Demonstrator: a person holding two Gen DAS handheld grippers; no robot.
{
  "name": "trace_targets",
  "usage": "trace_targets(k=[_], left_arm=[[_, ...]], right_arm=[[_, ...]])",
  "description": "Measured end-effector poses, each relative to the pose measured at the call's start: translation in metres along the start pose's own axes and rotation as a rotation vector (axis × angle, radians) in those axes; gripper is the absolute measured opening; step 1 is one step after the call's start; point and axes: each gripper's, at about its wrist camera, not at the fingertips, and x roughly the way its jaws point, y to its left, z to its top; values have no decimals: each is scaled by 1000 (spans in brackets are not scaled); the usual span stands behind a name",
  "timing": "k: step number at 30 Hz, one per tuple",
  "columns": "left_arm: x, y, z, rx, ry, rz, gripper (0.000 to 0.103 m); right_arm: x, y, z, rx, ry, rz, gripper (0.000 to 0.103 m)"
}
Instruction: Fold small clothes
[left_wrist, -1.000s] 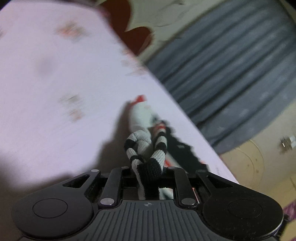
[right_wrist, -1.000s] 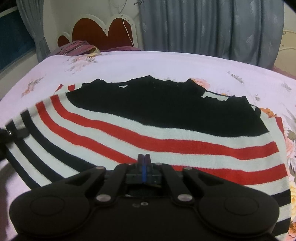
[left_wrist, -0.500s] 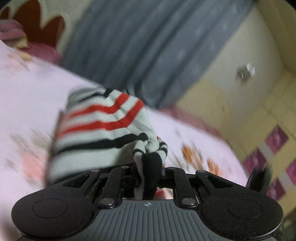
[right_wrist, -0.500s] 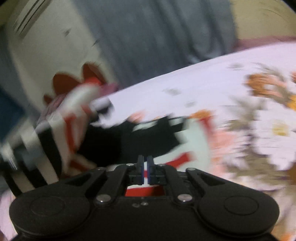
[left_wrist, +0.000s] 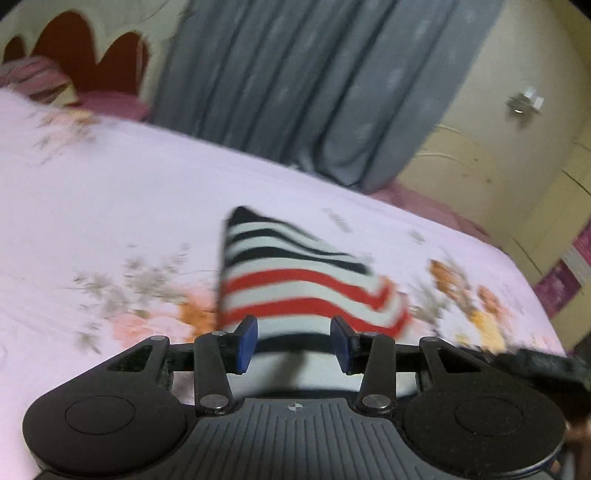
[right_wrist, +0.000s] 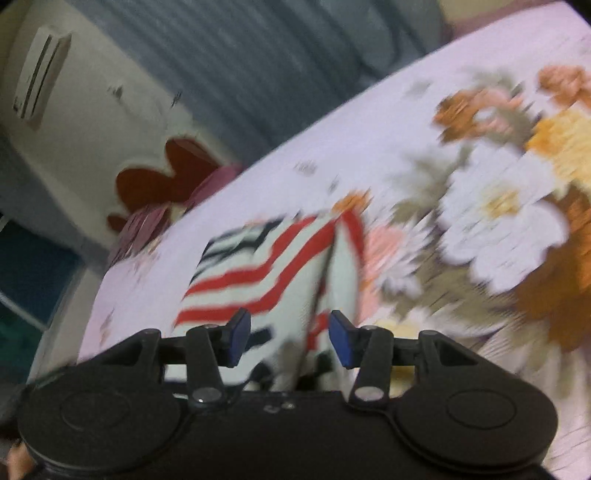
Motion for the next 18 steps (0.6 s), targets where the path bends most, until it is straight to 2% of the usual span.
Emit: trace_targets(k=[3, 6, 10, 12, 14, 15, 16, 18], left_arm=[[28, 15, -3, 15, 75, 14, 42], [38, 16, -18, 24, 88, 18, 42], [39, 10, -22, 59, 73, 20, 42], [46, 5, -23, 88, 66, 20, 42], [49, 2, -22, 102, 61, 22, 42], [48, 0, -20, 118, 53, 24, 39], [44, -6, -19, 134, 33, 18, 30], [37, -16, -17, 172, -10, -33, 28]], right_arm=[[23, 9, -6, -15, 88, -28, 47], [39, 17, -9, -50, 112, -69, 46], [53, 35, -9, -147, 95, -131, 42], [59, 38, -9, -190, 82, -155, 35], [59, 44, -11, -235, 77, -171, 24], [56, 47, -13, -269, 62, -179, 22], [51, 49, -13, -302, 40, -183, 20], [35, 57, -16, -355, -23, -189, 19]])
